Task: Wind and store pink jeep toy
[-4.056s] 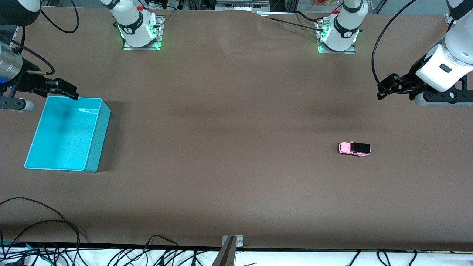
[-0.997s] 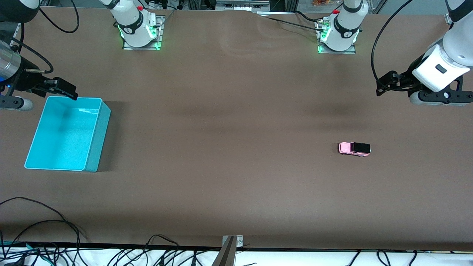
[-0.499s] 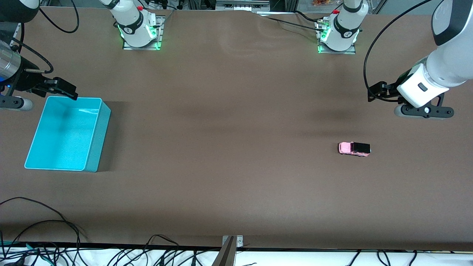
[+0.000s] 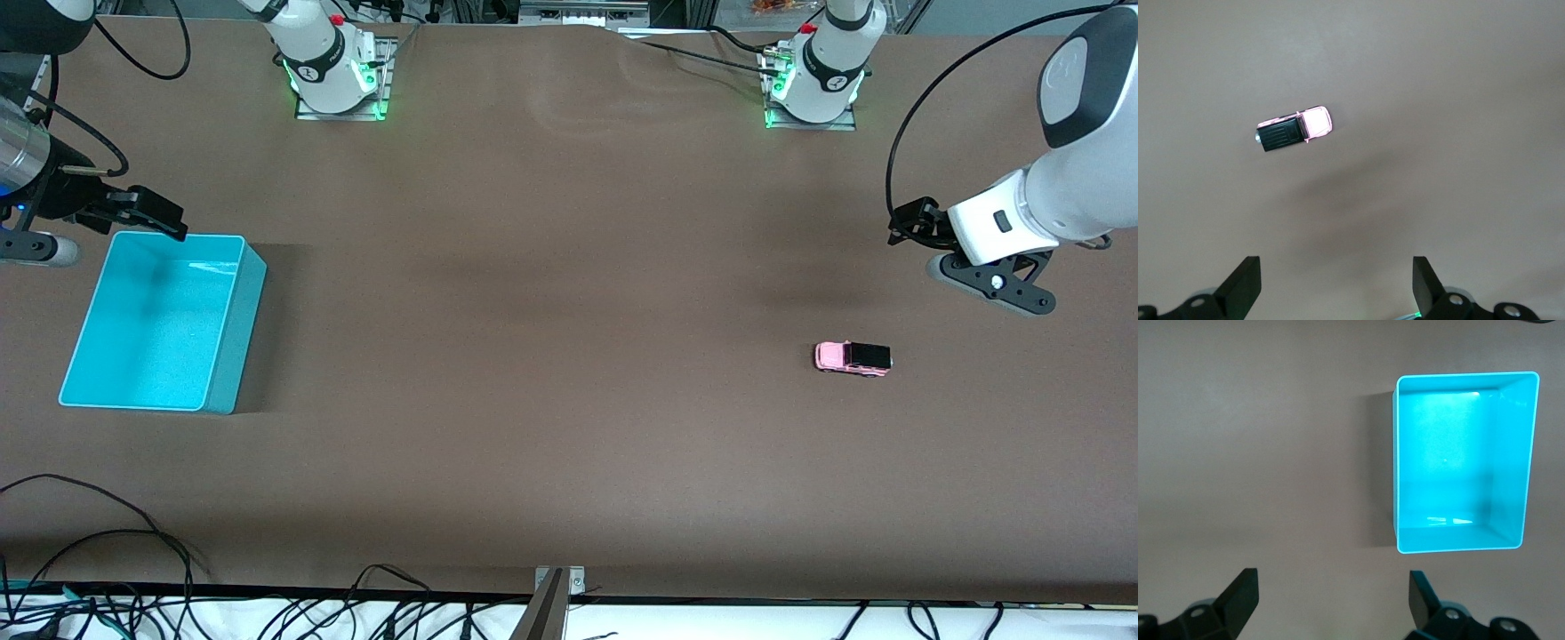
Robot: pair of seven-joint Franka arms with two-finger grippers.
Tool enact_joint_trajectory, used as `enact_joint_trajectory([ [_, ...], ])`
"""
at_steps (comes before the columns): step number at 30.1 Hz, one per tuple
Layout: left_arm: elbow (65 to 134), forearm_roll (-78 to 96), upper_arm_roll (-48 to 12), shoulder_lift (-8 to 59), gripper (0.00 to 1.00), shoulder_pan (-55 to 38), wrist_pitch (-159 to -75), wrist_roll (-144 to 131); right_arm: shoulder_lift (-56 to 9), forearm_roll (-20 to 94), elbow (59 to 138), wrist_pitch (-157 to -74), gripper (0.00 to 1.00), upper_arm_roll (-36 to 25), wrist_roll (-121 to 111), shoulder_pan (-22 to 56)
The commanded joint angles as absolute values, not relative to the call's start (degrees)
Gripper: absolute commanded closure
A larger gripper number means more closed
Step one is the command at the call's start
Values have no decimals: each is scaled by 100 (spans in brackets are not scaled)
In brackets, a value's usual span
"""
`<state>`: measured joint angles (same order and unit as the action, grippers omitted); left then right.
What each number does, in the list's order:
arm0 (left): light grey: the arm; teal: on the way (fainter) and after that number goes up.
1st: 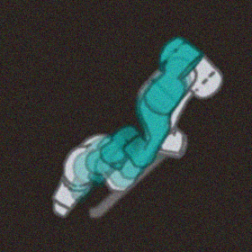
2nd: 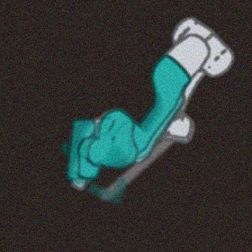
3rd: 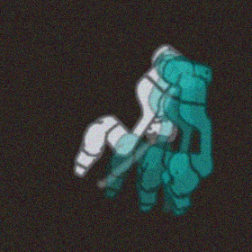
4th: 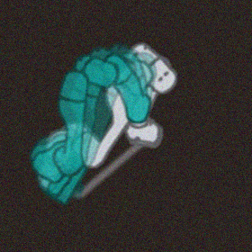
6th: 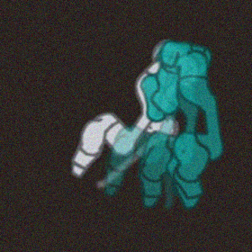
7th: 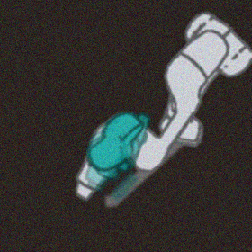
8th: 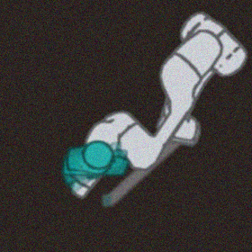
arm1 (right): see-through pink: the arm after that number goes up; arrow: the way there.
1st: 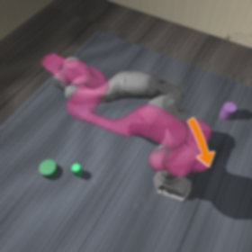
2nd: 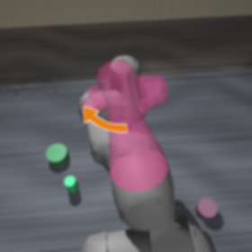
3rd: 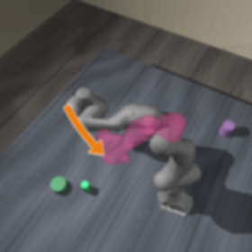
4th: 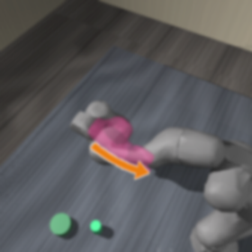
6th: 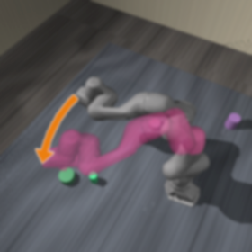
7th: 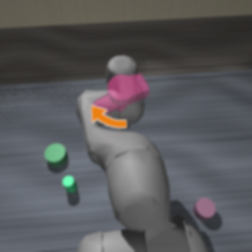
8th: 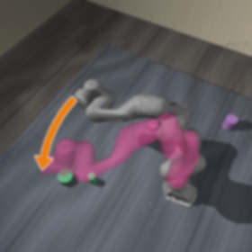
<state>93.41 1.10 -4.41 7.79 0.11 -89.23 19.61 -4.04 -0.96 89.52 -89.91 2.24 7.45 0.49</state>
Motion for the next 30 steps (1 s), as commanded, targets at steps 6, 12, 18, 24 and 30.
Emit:
enact_joint_trajectory([
  [6, 9141, -61, -448, 1072, 0, 175, -8947, 3804, -475, -44, 8771, -8868, 0, 220, 765, 70],
  [12, 9149, -88, -448, 1344, 0, 413, -9526, 5446, -475, -44, 8771, -8877, 0, 220, 765, 70],
  [18, 9202, -263, -448, 1810, 0, 475, -10265, 7127, -475, -44, 8771, -8877, 0, 220, 765, 62],
  [24, 9255, -615, -483, 1977, 0, 413, -10389, 7470, -475, -44, 8771, -8877, 0, 220, 765, 70],
  [30, 9272, -650, -492, 2416, 0, 413, -10502, 8164, -475, -44, 8771, -8877, 0, 220, 765, 70],
])
